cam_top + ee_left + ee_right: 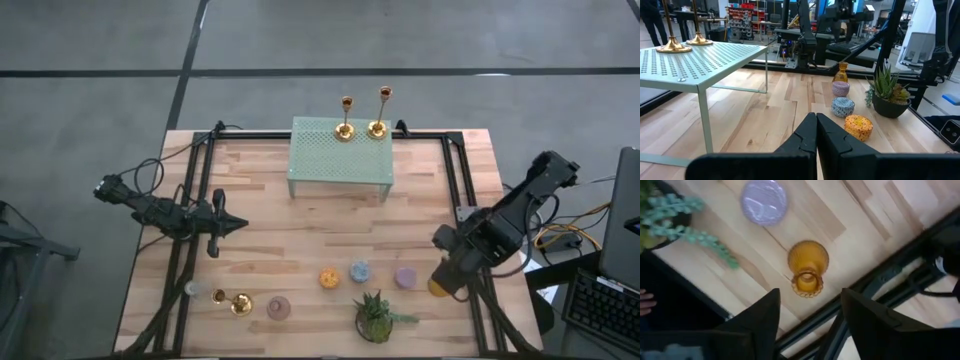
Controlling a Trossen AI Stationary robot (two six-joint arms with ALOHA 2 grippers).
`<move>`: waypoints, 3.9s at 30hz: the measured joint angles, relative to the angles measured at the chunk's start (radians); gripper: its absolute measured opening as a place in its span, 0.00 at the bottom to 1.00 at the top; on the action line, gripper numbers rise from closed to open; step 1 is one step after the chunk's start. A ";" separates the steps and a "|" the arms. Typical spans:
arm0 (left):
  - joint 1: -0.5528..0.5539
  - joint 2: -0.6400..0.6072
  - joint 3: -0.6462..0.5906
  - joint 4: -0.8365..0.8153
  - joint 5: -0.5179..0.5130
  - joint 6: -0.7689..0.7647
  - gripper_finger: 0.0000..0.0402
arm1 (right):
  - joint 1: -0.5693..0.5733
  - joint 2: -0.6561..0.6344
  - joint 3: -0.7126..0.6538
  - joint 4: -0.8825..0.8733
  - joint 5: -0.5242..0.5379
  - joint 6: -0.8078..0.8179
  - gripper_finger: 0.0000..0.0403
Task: Pick & Place candle stick holders
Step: Put the brown candle holder on the shelf
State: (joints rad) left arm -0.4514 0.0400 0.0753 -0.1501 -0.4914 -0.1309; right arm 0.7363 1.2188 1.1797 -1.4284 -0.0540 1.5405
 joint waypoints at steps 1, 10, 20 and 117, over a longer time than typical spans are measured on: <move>0.000 0.000 0.000 0.000 0.000 0.000 0.01 | 0.007 0.000 -0.014 0.006 -0.002 0.023 0.53; 0.000 0.000 0.000 0.000 0.000 0.000 0.01 | 0.047 0.000 -0.152 0.119 -0.043 0.081 0.64; 0.000 0.000 0.000 0.000 0.000 0.000 0.01 | 0.114 0.000 -0.272 0.275 -0.052 0.166 0.68; 0.000 0.000 0.000 0.000 0.000 0.000 0.01 | -1.133 0.111 0.332 0.231 0.048 -0.950 0.42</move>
State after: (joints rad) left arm -0.4515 0.0402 0.0753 -0.1501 -0.4911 -0.1310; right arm -0.3971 1.3299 1.5120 -1.1972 -0.0056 0.5905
